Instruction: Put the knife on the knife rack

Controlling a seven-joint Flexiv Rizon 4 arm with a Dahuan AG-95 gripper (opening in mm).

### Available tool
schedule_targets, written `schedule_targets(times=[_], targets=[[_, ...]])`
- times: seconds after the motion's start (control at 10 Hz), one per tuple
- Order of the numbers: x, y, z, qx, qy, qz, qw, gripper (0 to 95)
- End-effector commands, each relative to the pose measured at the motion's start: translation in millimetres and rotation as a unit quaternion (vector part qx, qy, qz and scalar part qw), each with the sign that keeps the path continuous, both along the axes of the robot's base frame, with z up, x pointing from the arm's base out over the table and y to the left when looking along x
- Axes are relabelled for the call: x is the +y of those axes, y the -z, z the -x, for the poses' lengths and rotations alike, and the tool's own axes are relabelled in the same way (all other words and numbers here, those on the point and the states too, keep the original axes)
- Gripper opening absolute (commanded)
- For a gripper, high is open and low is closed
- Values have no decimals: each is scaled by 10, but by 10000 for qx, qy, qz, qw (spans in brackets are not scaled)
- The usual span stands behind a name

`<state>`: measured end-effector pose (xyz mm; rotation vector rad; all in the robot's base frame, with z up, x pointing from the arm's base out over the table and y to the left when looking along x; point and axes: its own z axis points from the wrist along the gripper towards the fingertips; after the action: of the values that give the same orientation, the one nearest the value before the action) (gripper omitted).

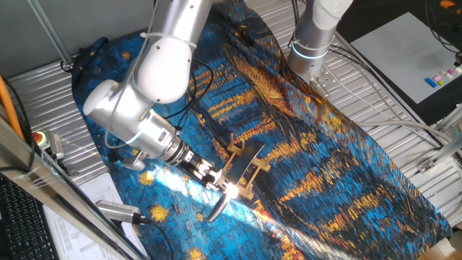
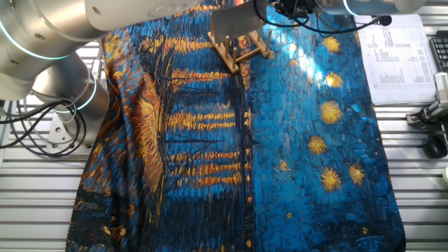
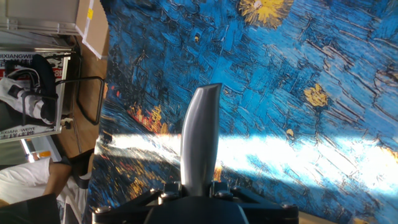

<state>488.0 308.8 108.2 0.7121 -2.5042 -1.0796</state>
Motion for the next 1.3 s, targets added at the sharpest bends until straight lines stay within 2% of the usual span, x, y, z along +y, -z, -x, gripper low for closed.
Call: schedule_targets(times=[0.1,0.4,0.6,0.8,1.0,1.3], targets=[[-19,-1,0,-6,5,6,10000,0],[-45,24,4,9,30,14,10000,0],[-73,27,5,95,132,-53,9999,0],[-98,38,7,79,164,-76,9998,0],[-98,38,5,117,194,-157,9996,0],[-95,53,1,75,141,-212,9996,0]])
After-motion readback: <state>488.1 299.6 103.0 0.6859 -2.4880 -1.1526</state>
